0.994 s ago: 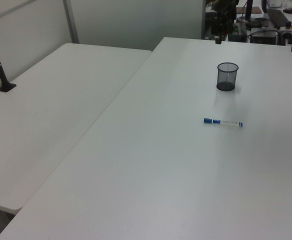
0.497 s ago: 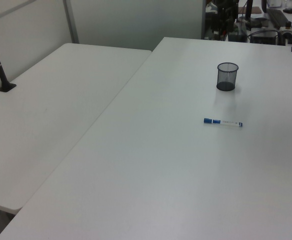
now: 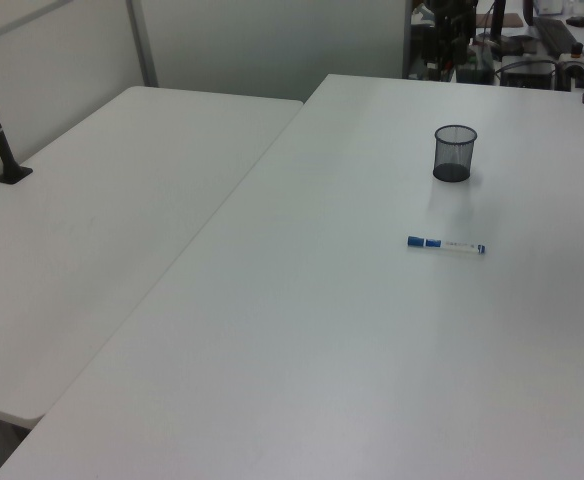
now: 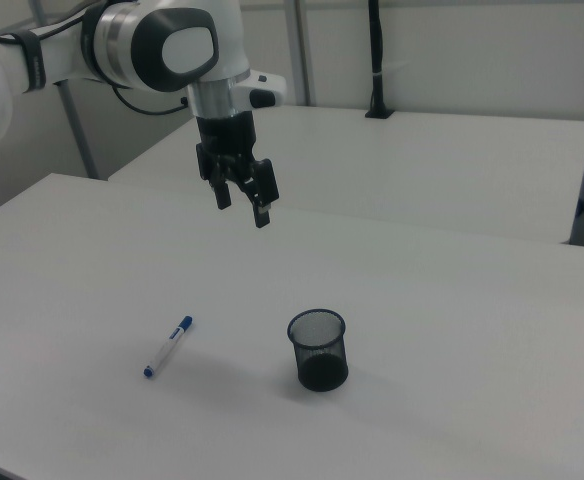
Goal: Insert the marker
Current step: 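Move the open gripper over the white blue-capped marker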
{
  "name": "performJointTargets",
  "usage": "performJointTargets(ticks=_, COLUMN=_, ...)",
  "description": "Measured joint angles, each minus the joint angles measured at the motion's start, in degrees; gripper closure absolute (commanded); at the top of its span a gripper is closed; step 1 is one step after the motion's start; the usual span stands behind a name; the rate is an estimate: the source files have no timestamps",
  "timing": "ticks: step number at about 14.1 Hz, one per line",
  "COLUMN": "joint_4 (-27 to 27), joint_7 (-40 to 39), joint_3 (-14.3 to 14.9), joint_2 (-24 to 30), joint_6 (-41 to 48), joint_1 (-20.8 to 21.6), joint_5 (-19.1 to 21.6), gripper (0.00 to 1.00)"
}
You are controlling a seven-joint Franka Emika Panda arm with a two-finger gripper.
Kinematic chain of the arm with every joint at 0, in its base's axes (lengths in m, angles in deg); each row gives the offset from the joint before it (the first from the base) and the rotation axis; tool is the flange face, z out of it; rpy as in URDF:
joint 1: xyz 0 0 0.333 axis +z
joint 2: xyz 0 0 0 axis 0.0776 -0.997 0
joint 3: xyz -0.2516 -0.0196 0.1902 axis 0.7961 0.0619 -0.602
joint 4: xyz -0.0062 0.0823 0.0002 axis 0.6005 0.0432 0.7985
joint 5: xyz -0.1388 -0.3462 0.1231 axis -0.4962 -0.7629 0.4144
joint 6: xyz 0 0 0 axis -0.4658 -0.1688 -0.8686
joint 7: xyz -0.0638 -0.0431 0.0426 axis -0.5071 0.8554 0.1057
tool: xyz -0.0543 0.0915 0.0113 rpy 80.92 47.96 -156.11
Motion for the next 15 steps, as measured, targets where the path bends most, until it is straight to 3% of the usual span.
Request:
performJointTargets(ticks=9, joint_4=-0.08, joint_7=0.00, joint_3=-1.14, joint_2=-2.96, joint_6=-0.25, joint_1=0.39, joint_5=0.15, gripper=0.00)
performJointTargets(ticks=15, joint_4=-0.14, joint_7=0.03, joint_3=-1.46, joint_2=-6.21, joint_6=-4.16, joint_1=4.58, joint_5=0.16, gripper=0.00)
